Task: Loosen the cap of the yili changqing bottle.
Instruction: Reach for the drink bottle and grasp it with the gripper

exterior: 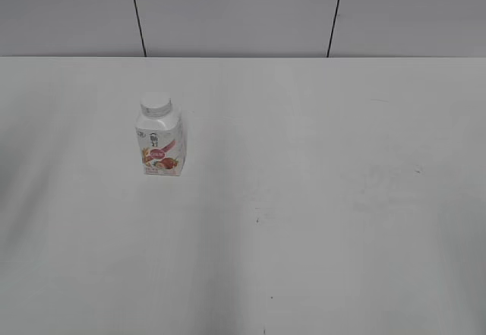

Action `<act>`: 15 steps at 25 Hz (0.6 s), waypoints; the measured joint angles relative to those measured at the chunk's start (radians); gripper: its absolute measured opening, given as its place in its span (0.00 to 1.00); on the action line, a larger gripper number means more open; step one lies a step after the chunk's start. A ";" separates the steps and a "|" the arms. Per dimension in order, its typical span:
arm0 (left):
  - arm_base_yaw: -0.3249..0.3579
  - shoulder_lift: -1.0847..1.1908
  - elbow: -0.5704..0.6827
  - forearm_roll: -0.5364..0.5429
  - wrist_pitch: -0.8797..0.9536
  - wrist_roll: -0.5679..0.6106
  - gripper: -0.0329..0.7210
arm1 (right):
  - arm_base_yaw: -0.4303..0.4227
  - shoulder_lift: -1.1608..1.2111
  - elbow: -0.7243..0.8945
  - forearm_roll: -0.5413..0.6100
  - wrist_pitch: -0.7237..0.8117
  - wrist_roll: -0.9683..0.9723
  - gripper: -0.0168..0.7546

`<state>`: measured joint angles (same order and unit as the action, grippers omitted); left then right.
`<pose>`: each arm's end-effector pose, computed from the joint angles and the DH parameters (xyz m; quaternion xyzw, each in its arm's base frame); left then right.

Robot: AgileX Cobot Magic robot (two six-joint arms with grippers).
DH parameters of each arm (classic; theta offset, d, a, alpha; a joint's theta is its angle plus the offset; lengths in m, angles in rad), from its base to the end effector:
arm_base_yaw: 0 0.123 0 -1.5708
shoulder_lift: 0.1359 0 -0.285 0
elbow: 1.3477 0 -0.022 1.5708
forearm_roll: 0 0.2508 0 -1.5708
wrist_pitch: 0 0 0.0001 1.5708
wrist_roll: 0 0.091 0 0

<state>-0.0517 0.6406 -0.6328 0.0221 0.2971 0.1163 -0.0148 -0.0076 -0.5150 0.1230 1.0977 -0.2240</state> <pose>0.1336 -0.0063 0.3448 0.0716 0.7764 0.0293 0.6254 -0.0095 0.0101 0.2789 -0.0935 0.8502 -0.0004 0.5180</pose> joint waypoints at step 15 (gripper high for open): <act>-0.119 0.431 0.072 -0.011 -0.401 -0.024 0.79 | 0.000 0.000 0.000 0.000 0.000 0.000 0.78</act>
<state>-0.1711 1.0713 -0.5604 0.0109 -0.1037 0.0924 -0.0148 -0.0076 -0.5150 0.1230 1.0977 -0.2240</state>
